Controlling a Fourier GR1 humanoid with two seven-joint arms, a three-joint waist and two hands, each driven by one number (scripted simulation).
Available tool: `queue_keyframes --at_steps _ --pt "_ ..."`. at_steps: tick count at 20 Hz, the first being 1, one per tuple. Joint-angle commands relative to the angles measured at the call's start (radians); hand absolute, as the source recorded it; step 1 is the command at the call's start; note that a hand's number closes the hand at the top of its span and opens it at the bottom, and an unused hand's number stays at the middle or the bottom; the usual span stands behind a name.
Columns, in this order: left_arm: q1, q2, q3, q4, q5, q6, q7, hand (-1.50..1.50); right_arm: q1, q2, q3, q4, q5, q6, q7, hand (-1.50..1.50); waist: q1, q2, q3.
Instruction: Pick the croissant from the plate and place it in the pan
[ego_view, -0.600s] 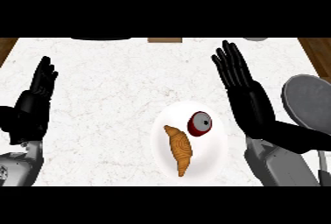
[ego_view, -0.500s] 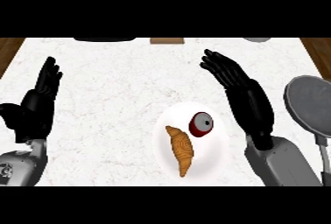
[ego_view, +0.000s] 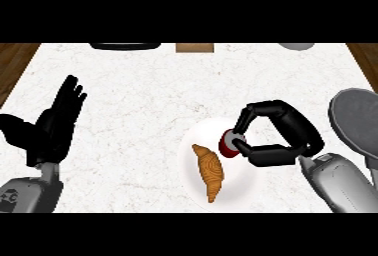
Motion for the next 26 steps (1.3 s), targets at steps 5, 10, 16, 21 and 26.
queue_keyframes --at_steps 5,10,16,21,26 --pt "-0.020 -0.023 0.004 0.011 0.028 -0.031 0.039 0.00 0.040 -0.232 -0.065 0.085 0.193 0.086 -0.190 -1.50 -0.002 -0.004 0.002" --pt "-0.020 -0.031 0.035 0.038 0.032 -0.049 0.025 0.00 0.002 -0.251 -0.059 -0.024 0.272 0.126 -0.151 -1.50 -0.004 -0.006 0.002" --pt "0.058 -0.037 0.016 -0.007 0.013 -0.062 -0.013 0.00 -0.164 -0.229 0.079 -0.040 0.457 0.175 0.045 -1.50 0.011 -0.006 0.001" --pt "-0.004 -0.040 0.023 0.028 -0.003 -0.058 0.003 0.00 -0.310 -0.092 0.195 -0.026 0.575 0.243 0.248 -1.50 0.016 -0.004 0.001" --pt "0.032 -0.037 0.027 0.011 0.013 -0.082 0.007 0.00 -0.312 -0.127 0.321 0.013 0.639 0.425 0.311 -1.50 0.017 -0.005 0.001"
